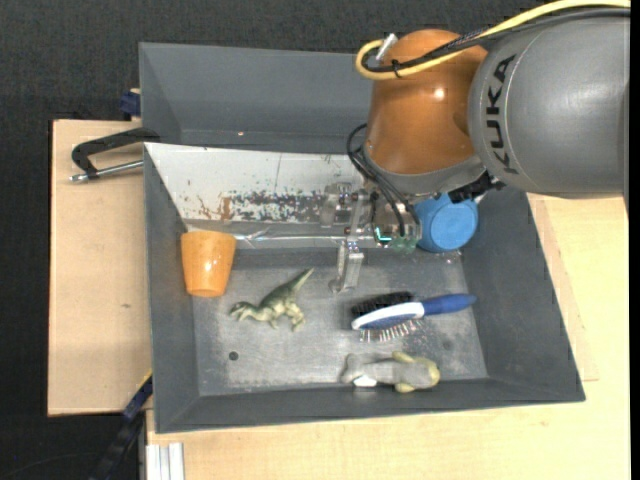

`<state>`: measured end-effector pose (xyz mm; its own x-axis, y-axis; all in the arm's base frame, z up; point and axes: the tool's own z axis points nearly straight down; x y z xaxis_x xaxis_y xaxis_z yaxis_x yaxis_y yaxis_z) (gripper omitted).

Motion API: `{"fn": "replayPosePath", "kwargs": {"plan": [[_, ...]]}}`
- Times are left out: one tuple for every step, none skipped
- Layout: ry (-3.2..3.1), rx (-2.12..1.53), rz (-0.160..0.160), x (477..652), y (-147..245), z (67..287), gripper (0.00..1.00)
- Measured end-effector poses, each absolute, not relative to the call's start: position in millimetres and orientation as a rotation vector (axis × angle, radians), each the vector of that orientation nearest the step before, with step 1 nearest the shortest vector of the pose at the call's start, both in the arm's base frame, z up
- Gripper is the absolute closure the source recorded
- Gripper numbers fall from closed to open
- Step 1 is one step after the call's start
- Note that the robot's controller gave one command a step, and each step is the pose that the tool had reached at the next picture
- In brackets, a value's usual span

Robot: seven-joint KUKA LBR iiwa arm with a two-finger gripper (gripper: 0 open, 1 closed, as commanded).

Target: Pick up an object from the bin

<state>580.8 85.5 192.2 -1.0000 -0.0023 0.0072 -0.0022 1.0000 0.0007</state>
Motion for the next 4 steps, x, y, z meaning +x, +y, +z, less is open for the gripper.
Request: {"fn": "replayPosePath", "kwargs": {"plan": [[-3.112,0.384,-0.001,585.6,95,67,0.00],[-3.119,0.382,-0.003,587.5,95,71,1.00],[-3.067,0.754,0.001,595.4,90,269,1.00],[-3.058,0.750,-0.002,593.8,90,264,0.00]]}}
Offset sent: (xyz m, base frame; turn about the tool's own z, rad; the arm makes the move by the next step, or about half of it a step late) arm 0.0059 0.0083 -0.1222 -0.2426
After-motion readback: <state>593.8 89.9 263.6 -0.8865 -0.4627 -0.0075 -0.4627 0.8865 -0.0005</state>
